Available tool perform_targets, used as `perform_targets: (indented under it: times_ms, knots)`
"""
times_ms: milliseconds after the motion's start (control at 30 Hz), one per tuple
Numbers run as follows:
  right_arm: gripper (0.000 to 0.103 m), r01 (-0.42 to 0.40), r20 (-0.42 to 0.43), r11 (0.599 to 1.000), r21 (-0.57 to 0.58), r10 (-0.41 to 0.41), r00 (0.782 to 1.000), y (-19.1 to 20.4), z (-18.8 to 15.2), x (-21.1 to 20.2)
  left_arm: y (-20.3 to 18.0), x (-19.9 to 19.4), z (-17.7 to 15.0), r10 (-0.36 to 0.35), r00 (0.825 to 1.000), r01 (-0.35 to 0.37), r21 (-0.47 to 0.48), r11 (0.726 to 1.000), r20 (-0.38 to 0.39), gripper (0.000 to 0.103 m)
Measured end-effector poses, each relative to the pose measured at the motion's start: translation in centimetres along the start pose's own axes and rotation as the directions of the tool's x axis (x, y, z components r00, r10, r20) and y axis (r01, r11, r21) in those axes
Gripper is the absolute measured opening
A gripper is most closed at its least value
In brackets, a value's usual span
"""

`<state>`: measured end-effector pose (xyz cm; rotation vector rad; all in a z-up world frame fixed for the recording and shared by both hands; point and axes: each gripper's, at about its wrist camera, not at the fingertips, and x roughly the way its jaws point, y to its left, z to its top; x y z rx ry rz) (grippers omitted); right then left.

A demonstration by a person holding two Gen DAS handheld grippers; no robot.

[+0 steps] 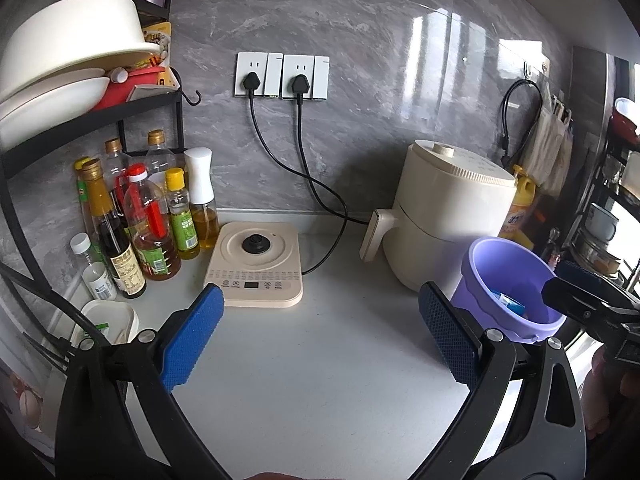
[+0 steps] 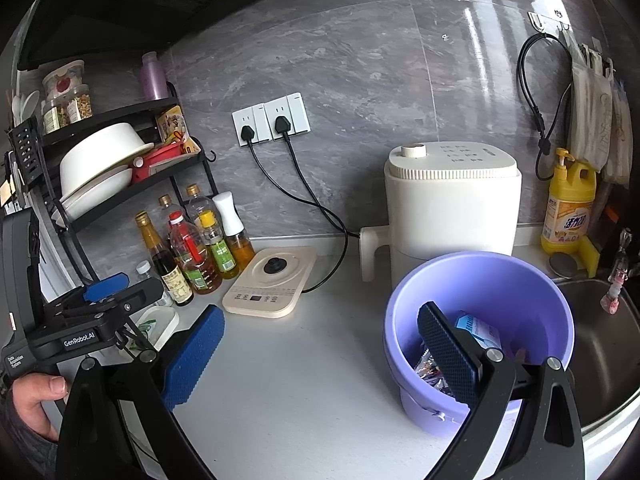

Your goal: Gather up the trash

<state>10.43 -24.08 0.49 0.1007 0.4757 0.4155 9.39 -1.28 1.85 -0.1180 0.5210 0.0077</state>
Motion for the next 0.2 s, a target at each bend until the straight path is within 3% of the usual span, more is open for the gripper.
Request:
perform_targets:
  times_ms: [200]
  knots:
    - [0.095, 0.01, -0.001, 1.0, 0.002, -0.01, 1.0, -0.36, -0.01, 0.21, -0.1, 0.64, 0.0, -0.002, 1.0, 0.002, 0.001, 1.0, -0.009, 0.097]
